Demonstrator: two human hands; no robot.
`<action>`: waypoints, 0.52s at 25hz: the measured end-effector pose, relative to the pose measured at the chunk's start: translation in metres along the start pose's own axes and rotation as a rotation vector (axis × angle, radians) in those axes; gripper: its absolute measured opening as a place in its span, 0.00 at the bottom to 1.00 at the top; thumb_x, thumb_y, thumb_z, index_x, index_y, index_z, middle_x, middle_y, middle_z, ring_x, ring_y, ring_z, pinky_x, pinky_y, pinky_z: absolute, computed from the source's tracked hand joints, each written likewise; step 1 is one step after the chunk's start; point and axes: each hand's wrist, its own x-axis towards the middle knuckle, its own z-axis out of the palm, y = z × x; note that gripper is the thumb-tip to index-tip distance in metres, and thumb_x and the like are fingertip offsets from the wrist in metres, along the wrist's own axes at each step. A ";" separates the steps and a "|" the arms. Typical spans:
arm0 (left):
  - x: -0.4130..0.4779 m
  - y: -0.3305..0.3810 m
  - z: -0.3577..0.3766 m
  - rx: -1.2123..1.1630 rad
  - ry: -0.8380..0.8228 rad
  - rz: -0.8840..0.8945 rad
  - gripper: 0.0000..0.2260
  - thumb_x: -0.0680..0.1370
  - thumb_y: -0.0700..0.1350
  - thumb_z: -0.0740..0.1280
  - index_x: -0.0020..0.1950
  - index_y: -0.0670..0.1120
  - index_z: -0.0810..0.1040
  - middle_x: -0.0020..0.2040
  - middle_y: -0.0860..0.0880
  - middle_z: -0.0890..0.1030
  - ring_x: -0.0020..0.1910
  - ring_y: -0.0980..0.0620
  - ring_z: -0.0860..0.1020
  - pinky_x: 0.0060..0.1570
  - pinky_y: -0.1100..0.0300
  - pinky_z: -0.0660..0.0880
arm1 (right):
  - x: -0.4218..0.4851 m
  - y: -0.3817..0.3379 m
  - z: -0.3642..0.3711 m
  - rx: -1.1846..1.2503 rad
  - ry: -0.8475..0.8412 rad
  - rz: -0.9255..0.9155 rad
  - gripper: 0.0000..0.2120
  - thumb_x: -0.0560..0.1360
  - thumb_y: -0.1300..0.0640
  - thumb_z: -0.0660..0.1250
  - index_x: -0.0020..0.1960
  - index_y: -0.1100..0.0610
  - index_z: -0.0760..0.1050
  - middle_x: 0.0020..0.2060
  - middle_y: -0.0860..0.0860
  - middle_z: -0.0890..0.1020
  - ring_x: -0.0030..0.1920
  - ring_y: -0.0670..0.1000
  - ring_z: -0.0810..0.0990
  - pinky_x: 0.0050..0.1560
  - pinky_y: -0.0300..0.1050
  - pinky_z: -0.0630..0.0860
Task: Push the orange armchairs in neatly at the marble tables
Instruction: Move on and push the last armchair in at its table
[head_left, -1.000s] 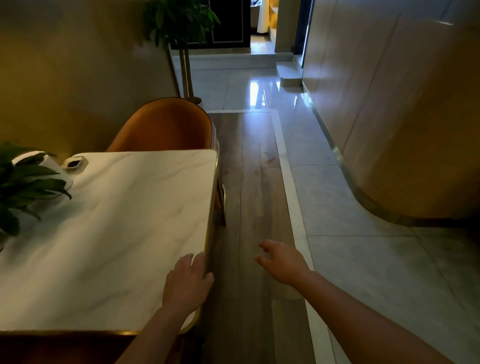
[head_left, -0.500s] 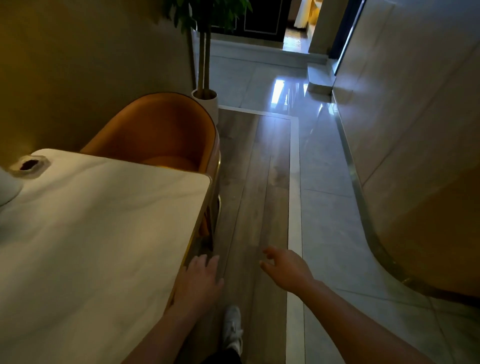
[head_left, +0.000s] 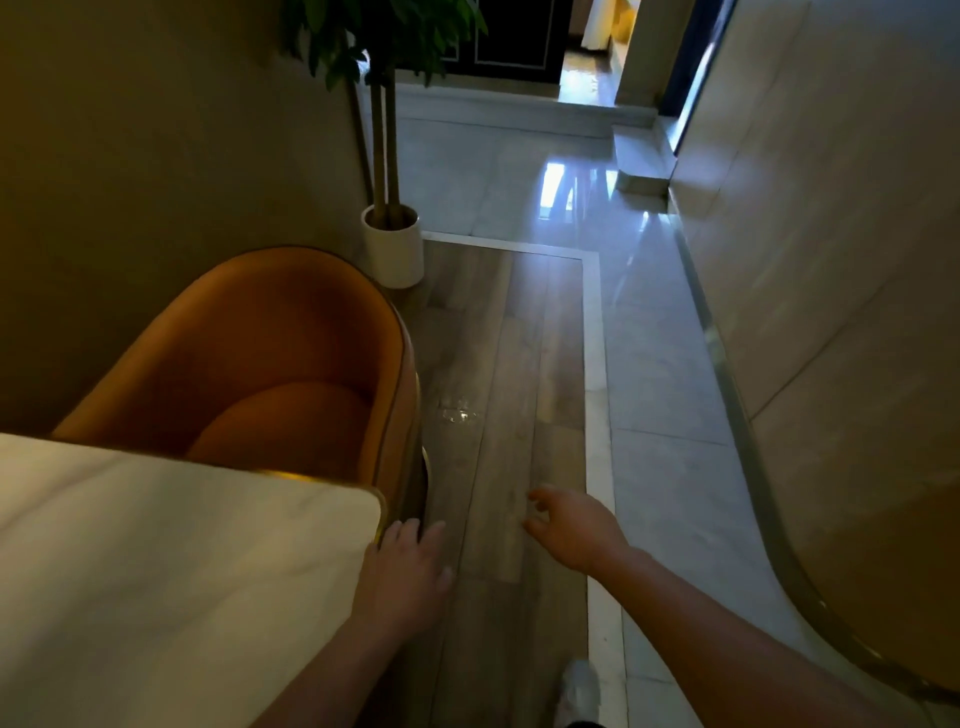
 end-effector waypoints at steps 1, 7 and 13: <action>0.021 0.002 -0.005 0.000 0.000 -0.023 0.28 0.82 0.58 0.59 0.80 0.54 0.55 0.80 0.47 0.60 0.78 0.47 0.58 0.76 0.47 0.60 | 0.025 0.002 -0.010 -0.003 -0.005 -0.015 0.23 0.81 0.47 0.63 0.73 0.52 0.68 0.64 0.51 0.79 0.61 0.49 0.78 0.57 0.40 0.72; 0.153 0.015 -0.039 -0.040 -0.002 -0.193 0.28 0.82 0.57 0.59 0.80 0.55 0.55 0.80 0.48 0.58 0.79 0.47 0.56 0.76 0.48 0.58 | 0.197 0.015 -0.073 -0.085 -0.081 -0.156 0.23 0.80 0.44 0.62 0.73 0.51 0.69 0.59 0.51 0.81 0.60 0.50 0.79 0.60 0.50 0.78; 0.256 0.021 -0.076 -0.113 -0.017 -0.394 0.28 0.82 0.59 0.57 0.80 0.55 0.55 0.79 0.48 0.60 0.78 0.48 0.58 0.75 0.47 0.60 | 0.346 -0.003 -0.139 -0.227 -0.227 -0.311 0.24 0.80 0.44 0.61 0.72 0.52 0.69 0.63 0.53 0.79 0.63 0.53 0.78 0.62 0.51 0.76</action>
